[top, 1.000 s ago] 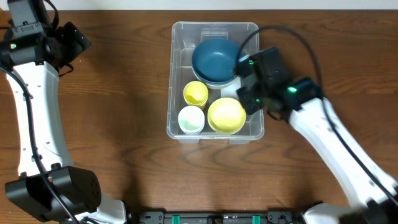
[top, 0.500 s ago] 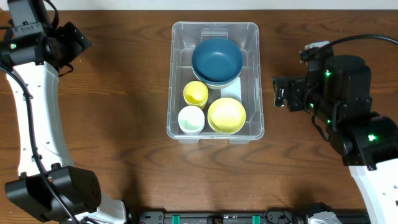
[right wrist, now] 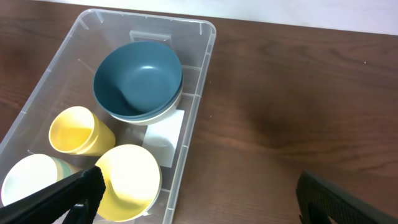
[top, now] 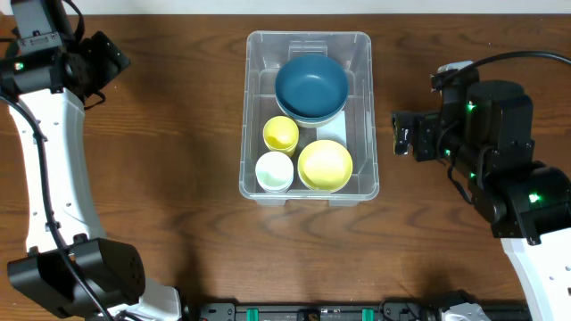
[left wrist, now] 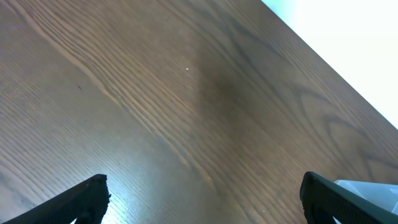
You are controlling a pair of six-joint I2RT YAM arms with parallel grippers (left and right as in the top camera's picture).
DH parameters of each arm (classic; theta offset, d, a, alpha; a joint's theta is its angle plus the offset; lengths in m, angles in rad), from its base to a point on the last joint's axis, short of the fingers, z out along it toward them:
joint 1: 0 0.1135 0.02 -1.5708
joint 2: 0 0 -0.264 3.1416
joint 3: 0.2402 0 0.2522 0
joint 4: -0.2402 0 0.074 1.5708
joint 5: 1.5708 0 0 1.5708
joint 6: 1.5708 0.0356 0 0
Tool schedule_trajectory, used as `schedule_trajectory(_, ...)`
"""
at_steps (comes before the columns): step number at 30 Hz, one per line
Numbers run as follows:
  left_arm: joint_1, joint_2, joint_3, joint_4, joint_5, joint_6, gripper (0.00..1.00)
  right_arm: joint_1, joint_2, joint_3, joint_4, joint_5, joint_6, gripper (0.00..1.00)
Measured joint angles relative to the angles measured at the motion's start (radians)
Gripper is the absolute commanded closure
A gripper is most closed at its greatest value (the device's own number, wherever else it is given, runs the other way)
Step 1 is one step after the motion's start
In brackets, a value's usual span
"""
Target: Pack container
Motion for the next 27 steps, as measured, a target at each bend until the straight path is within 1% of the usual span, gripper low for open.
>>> schedule_trajectory(8,0.000,0.000,0.000,0.000,0.000,0.000,0.02,0.000,0.002,0.000,0.008,0.006,-0.001,0.01)
schedule_trajectory(10,0.000,0.000,0.000,0.000,0.000,0.000,0.02,0.000,0.002,-0.002,0.053,0.018,-0.004,0.01)
schedule_trajectory(15,0.000,0.000,0.000,0.000,0.000,0.000,0.02,0.000,-0.028,-0.010,0.277,0.041,-0.066,0.01)
schedule_trajectory(19,0.000,0.000,0.000,0.000,0.000,0.000,0.02,0.000,-0.135,-0.025,0.414,0.047,-0.114,0.01)
schedule_trajectory(27,0.000,0.000,0.000,0.000,0.000,0.000,0.02,-0.002,-0.449,-0.142,0.613,0.050,-0.195,0.01)
